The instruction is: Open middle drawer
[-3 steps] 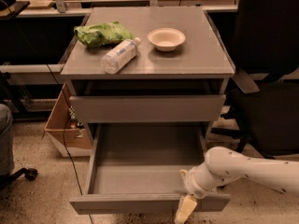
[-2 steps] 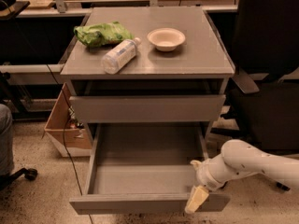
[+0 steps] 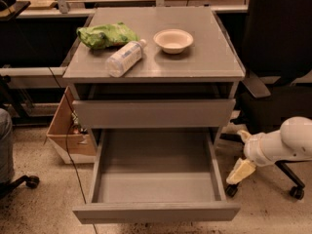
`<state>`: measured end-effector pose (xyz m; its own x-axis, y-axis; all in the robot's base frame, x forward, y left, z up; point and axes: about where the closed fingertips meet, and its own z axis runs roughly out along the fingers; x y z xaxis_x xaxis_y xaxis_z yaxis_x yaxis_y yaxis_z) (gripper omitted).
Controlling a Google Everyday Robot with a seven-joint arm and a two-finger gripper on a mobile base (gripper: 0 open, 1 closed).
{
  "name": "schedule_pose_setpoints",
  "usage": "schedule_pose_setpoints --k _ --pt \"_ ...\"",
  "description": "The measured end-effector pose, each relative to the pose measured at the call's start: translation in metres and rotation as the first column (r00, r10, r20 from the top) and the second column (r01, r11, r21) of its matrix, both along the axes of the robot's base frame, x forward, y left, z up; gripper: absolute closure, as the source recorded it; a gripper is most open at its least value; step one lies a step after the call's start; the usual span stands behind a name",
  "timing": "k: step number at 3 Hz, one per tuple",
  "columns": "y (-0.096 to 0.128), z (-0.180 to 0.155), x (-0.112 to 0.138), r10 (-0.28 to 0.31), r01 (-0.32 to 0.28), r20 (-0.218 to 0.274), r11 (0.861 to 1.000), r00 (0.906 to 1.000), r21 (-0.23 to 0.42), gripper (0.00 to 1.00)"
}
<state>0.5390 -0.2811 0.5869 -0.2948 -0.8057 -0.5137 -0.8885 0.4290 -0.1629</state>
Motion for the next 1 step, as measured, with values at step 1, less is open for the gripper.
schedule_pose_setpoints --k 1 --pt "-0.0021 0.0057 0.0066 -0.004 0.004 0.015 1.000 0.9999 0.000 0.00"
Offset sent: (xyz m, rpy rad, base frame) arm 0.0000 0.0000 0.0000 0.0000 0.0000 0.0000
